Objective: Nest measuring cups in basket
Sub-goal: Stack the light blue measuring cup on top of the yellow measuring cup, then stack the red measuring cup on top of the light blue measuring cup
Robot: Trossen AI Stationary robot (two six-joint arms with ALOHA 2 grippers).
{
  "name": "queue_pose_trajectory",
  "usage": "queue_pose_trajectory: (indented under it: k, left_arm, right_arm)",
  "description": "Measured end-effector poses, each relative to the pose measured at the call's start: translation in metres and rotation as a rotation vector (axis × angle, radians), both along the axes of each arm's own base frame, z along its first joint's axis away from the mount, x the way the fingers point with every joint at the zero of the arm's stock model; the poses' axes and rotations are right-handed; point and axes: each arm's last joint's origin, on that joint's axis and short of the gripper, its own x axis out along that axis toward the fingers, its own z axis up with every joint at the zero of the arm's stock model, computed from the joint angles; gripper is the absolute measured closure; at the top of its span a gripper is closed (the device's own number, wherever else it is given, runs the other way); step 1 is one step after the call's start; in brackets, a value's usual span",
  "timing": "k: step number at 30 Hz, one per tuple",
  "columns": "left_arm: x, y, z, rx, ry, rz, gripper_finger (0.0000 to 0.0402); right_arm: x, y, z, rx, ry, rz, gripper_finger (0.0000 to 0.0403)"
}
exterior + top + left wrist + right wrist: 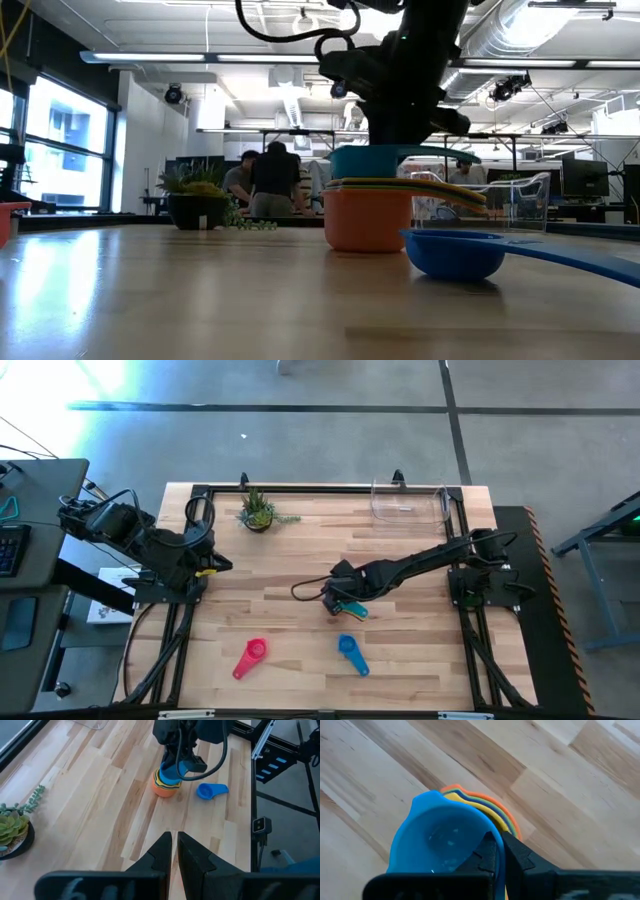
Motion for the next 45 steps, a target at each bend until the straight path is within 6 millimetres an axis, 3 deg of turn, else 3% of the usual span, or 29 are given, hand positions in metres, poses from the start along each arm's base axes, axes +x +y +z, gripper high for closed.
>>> queue_pose_trajectory:
  k: [8, 22, 34, 39, 45]
  left_arm:
    - [0.0, 0.0, 0.0, 0.002, 0.004, -0.001, 0.0383]
    - [0.0, 0.0, 0.0, 0.003, 0.007, -0.001, 0.0383]
    - [0.0, 0.0, -0.001, 0.0, 0.007, 0.001, 0.0383]
    - [0.0, 0.0, -0.001, -0.007, 0.007, 0.007, 0.0383]
    - [0.001, -0.002, -0.002, -0.103, 0.025, 0.049, 0.0383]
  right_arm:
    - [0.0, -0.001, -0.002, 0.004, 0.007, -0.004, 0.0385]
    - [0.0, -0.001, -0.002, 0.002, 0.008, -0.006, 0.0317]
    - [-0.003, -0.003, 0.003, 0.014, 0.022, 0.011, 0.0311]
    - [-0.007, -0.006, 0.013, 0.028, 0.01, 0.01, 0.0311]
    - [-0.011, -0.006, 0.044, 0.033, -0.056, 0.041, 0.0311]
